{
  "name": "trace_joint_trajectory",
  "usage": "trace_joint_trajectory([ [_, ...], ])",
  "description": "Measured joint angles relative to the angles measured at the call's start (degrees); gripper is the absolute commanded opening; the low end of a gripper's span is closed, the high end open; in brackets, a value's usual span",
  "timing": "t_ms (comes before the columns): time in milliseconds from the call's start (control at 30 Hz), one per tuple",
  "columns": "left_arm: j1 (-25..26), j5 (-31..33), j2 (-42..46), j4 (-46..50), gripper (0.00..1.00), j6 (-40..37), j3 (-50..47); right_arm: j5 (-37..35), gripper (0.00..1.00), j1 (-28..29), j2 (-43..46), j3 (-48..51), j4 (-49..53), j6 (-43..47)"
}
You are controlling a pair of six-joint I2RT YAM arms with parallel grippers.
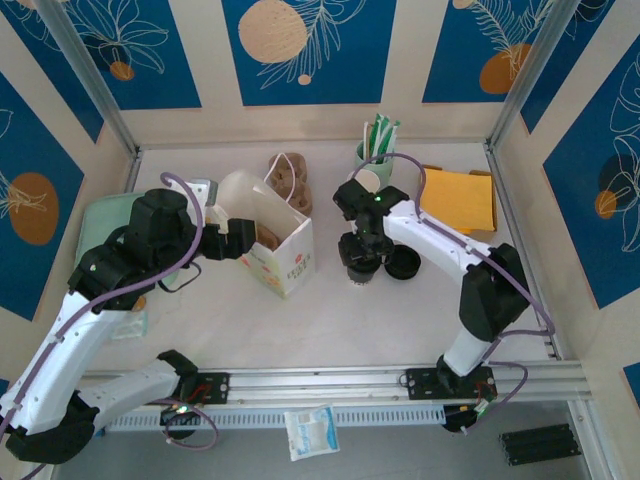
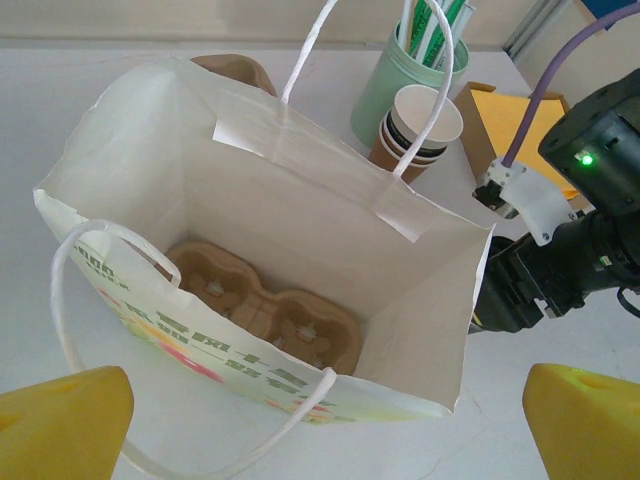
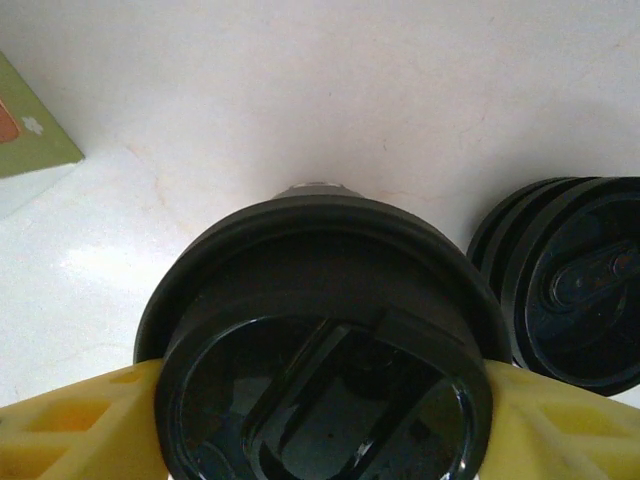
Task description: Pack the takeout coffee
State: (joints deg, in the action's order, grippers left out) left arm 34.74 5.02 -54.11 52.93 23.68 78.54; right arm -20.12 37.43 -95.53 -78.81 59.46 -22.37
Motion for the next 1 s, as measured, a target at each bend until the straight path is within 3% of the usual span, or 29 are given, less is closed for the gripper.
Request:
trace_joint_trajectory([
  [567,0.0,0.0,0.0,-0.13,0.99,0.0,-0.09,-2.38,0.58,1.62,1.99,0.59,0.24,-3.17],
  [1000,0.0,2.6,0.02,1.03,0.99,0.0,-0.13,-0.55,0.58,1.57,6.36,-26.47,11.19,-1.64],
])
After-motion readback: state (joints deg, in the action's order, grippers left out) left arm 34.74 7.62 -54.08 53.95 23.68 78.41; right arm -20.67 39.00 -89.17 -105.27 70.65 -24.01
